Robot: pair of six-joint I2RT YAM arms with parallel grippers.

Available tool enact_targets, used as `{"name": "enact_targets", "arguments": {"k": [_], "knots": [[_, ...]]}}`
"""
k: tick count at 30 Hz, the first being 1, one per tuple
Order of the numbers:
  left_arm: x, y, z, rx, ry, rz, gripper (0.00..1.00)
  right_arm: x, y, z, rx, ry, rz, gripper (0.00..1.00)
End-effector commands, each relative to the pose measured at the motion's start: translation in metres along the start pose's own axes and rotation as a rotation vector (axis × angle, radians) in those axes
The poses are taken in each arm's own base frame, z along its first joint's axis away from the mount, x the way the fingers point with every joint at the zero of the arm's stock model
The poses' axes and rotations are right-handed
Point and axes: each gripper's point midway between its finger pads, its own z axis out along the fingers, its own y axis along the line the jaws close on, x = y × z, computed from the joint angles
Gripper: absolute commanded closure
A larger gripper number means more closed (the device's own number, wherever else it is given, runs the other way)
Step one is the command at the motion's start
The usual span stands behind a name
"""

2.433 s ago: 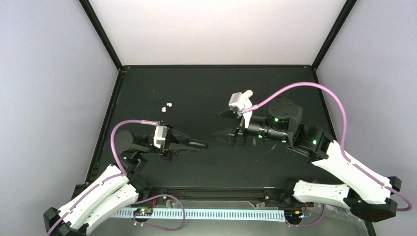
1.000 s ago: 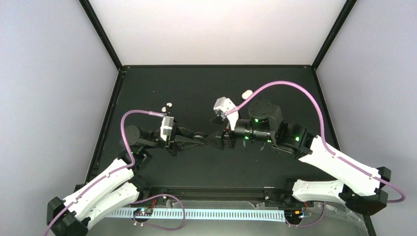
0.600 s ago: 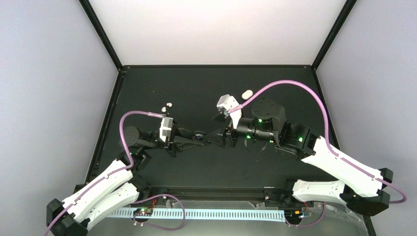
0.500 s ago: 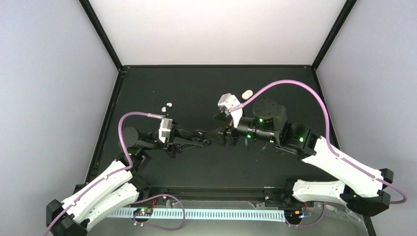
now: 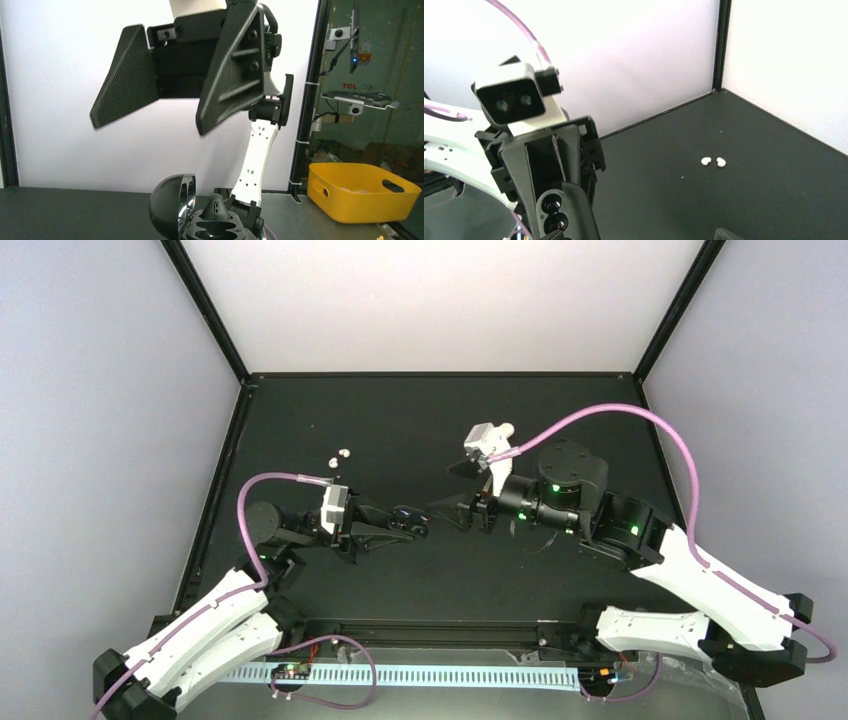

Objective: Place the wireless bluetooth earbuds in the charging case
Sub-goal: Open the charging case.

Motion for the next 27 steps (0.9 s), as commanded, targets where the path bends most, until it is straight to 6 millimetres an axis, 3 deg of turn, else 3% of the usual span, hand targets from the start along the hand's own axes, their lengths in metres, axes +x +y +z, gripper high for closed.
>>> {"name": "enact_targets", "arguments": {"k": [1,4,6,8,12,15,17,22,27], "knots": [[0.001,0.003,-0.002,-0.032,-0.015,0.023,0.98,-0.033,-0.012,-0.016,0.065,-0.109,0.028,0.22],[0.001,0.006,-0.003,-0.052,-0.029,0.009,0.98,-0.04,-0.046,-0.019,0.196,-0.151,0.084,0.22],[0.001,0.008,-0.004,-0.063,-0.042,-0.002,0.98,-0.036,-0.084,-0.024,0.316,-0.18,0.167,0.22],[0.001,0.008,-0.005,-0.072,-0.049,-0.013,0.98,-0.019,-0.129,-0.03,0.444,-0.196,0.286,0.23],[0.005,0.005,-0.008,-0.07,-0.047,-0.025,0.98,0.056,-0.208,-0.031,0.663,-0.173,0.517,0.28],[0.01,0.004,-0.011,-0.076,-0.036,-0.026,0.99,0.122,-0.25,-0.025,0.783,-0.097,0.65,0.35],[0.012,0.002,-0.013,-0.078,-0.031,-0.024,0.99,0.155,-0.272,-0.022,0.856,-0.046,0.699,0.39],[0.017,-0.002,-0.018,-0.086,-0.022,-0.014,0.99,0.205,-0.316,-0.018,0.977,0.006,0.79,0.49],[0.018,-0.007,-0.022,-0.088,-0.017,0.007,0.98,0.25,-0.357,-0.031,1.119,0.07,0.851,0.57]]}}
